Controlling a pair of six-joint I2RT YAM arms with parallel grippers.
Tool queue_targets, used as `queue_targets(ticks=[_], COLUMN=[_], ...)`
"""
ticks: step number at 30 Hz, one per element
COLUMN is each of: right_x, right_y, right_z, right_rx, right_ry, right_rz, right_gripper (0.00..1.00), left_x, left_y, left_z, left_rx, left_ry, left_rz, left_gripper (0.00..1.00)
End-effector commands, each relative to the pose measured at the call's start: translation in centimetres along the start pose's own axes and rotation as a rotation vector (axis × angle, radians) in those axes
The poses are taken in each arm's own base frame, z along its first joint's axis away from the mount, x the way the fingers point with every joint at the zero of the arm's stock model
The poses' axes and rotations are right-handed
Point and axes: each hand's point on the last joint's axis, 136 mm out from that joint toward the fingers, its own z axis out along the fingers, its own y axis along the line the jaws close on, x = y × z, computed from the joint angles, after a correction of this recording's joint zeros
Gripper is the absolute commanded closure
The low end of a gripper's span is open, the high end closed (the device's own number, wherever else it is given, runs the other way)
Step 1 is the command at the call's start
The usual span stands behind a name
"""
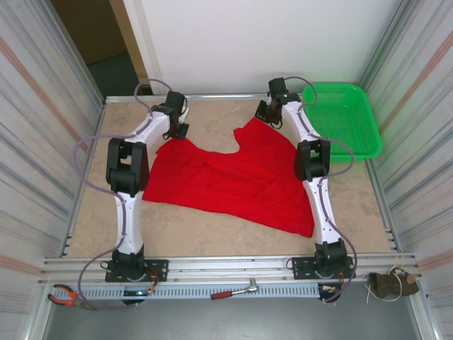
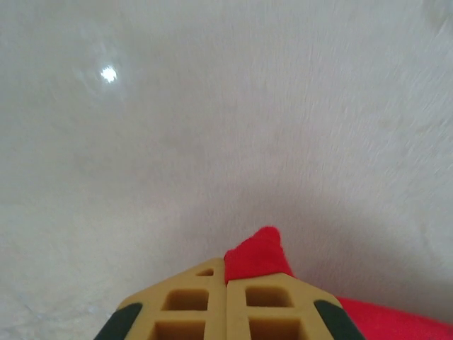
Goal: Fold the inside-out t-shirt
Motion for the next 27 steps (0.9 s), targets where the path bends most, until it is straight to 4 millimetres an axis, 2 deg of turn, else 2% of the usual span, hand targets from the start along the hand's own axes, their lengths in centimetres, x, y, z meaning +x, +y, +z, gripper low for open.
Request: queue_targets(ticks=[1, 4, 6, 8, 12, 15, 20, 27], right_x=[-3.7, -4.4, -4.5, -4.4, -3.5, -2.3, 0.9, 9.2], right_y=[5.1, 6.4, 7.0, 7.5, 8.2, 8.3, 7.7, 2.9], right_z=[-8.6, -12.0, -14.1, -16.1, -19.9, -21.9, -23.9, -24.5], right_rx=[-0.117, -0.150, -0.163, -0.174, -0.196, -0.215, -0.248, -0.196], right_ry=[-0.127, -0.163, -0.181, -0.196, -0.222, -0.230, -0.229, -0.190], right_rz=[-0.036, -0.041, -0.046, -0.053, -0.060, -0.059, -0.024, 0.067], right_gripper=[1.00, 1.00, 1.00, 1.00, 1.00, 1.00, 1.00, 1.00], left_x=[-1.5, -1.8, -1.4, -1.4, -0.3, 1.0, 3.6, 7.2], left_y=[1.6, 2.0, 2.2, 2.7, 4.1, 4.7, 4.5, 6.3], left_z=[-3.4, -5.1, -5.3, -6.7, -7.8, -8.4, -8.0, -7.0], left_rx=[0.052, 0.114, 0.161, 0.230, 0.333, 0.352, 0.370, 0.407], left_ry=[-0.042, -0.065, -0.062, -0.084, -0.126, -0.135, -0.099, -0.090], left_rz=[-0.088, -0.154, -0.207, -0.295, -0.472, -0.521, -0.560, -0.724], left_gripper=[1.00, 1.00, 1.00, 1.00, 1.00, 1.00, 1.00, 1.00])
